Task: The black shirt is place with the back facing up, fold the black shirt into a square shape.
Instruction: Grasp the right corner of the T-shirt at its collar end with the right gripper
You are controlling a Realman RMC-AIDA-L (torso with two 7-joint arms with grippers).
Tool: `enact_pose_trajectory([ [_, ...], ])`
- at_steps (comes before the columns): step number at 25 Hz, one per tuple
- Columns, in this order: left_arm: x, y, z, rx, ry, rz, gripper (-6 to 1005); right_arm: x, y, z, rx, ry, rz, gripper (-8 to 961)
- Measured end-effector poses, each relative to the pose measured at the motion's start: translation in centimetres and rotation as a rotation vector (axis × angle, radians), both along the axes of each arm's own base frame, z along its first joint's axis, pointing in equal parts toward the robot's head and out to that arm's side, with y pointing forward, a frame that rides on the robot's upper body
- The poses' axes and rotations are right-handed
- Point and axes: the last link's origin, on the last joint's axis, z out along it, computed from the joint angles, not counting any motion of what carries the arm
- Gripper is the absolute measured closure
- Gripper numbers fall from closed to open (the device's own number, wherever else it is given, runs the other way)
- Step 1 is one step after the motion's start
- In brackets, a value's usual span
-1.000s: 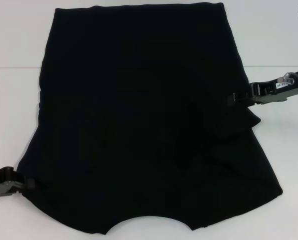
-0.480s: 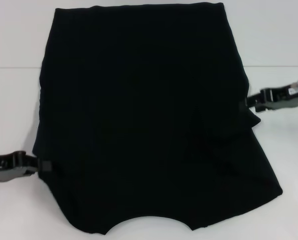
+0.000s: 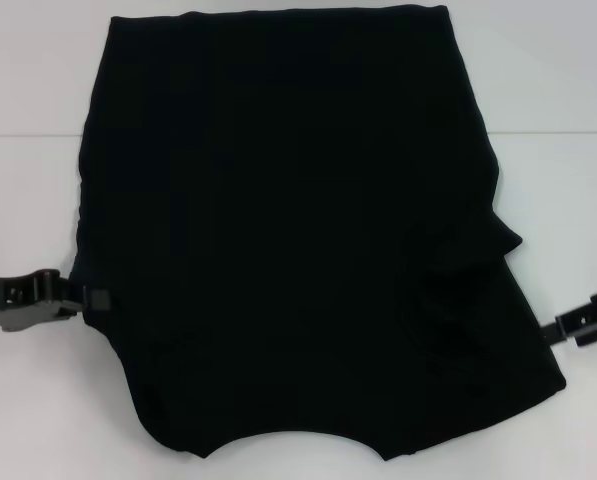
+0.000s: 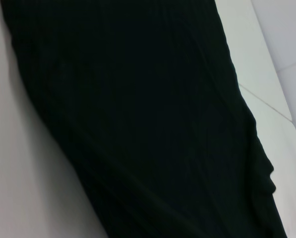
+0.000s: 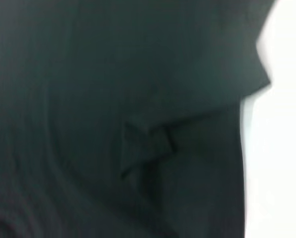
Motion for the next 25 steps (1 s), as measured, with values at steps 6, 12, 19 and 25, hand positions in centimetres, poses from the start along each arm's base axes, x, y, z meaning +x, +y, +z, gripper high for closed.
enact_pose_trajectory([
  [6, 0.1, 0.4, 0.0, 0.004, 0.002, 0.004, 957, 0.4, -1.0, -1.2, -0.034, 0.015, 0.015, 397],
  [12, 0.1, 0.4, 0.0, 0.008, -0.001, 0.007, 957, 0.7, -1.4, -1.8, -0.051, 0.001, 0.009, 418],
  [19, 0.0, 0.5, 0.0, 0.014, 0.001, 0.009, 957, 0.8, -1.5, -1.9, -0.059, -0.012, 0.001, 443],
  [25, -0.1, 0.4, -0.1, 0.012, -0.003, 0.015, 957, 0.6, -1.7, -2.9, -0.069, -0.003, 0.007, 465],
])
